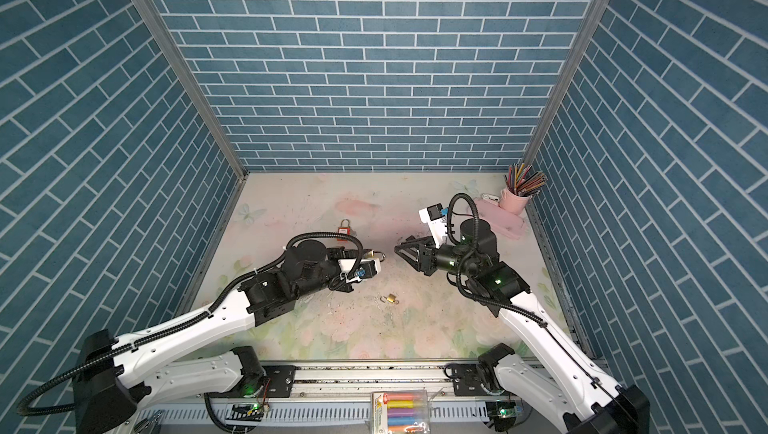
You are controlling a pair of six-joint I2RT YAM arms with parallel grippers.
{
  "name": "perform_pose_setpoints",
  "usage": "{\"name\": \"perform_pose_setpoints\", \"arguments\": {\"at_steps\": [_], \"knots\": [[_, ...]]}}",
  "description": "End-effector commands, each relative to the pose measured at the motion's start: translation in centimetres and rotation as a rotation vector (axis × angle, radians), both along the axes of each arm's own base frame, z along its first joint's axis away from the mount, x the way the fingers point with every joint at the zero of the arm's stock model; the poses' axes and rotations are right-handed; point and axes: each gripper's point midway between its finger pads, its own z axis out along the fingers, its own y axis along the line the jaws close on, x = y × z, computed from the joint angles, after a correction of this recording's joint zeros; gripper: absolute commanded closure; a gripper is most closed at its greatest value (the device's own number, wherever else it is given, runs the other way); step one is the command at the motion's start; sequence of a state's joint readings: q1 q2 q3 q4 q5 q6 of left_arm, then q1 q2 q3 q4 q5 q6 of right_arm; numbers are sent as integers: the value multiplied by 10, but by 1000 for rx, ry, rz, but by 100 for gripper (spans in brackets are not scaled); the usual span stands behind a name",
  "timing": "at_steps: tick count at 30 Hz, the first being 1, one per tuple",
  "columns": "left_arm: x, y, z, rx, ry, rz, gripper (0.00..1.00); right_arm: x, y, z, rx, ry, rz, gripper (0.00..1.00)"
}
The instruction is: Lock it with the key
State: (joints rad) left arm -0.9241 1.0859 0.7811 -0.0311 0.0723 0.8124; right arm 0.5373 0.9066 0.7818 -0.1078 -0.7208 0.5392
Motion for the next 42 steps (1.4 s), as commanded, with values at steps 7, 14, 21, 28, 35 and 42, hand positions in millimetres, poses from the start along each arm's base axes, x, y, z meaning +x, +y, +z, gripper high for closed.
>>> {"name": "perform_pose_setpoints", "arguments": {"at_steps": [7,14,21,28,35,42], "knots": [[-10,1,-18,136,-16,-97,100,-36,10,-27,-27,132,127,63],[-14,-9,-17,94,44,-116,100,-28,23,-43,-65,140,126,67],[-14,-11,-16,82,52,-122,100,-19,21,-62,-108,158,81,68],[-12,-16,-18,74,70,-117,100,-26,29,-67,-97,182,114,71],[-10,-16,-16,65,69,-107,100,-25,33,-69,-104,186,122,77],[-10,-15,-15,59,60,-105,100,-22,35,-72,-108,191,119,88]]}}
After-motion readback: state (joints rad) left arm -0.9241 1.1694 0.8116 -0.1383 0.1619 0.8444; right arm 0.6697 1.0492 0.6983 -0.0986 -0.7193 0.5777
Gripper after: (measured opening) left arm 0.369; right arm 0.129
